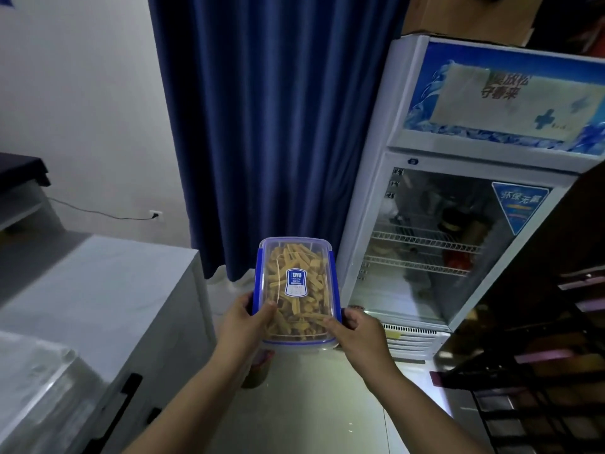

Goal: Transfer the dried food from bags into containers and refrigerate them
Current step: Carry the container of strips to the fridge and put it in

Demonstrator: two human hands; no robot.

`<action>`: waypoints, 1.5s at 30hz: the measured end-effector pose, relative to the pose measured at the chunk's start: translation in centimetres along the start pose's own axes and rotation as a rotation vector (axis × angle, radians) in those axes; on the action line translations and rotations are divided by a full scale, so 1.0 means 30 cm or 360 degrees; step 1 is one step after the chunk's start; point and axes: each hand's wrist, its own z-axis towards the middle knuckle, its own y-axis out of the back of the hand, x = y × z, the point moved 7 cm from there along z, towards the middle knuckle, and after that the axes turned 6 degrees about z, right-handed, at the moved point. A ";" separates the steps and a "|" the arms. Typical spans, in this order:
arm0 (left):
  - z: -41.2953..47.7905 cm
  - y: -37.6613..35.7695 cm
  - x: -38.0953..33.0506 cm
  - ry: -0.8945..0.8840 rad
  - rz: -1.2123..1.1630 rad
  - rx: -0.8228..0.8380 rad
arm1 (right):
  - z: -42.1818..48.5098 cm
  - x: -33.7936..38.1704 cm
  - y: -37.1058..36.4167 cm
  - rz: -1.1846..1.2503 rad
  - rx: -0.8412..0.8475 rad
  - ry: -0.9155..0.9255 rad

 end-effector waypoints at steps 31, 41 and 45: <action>1.054 -0.586 -0.245 0.0035 -0.0296 -0.0005 | 1.371 0.366 0.417 -0.1406 0.0107 0.0938; 1.063 -0.554 -0.267 0.0015 -0.0294 -0.0190 | 1.674 0.396 0.274 -0.3196 0.0396 0.1265; 1.047 -0.529 -0.259 0.0022 -0.0276 -0.0153 | 1.668 0.390 0.285 -0.3445 0.0297 0.1181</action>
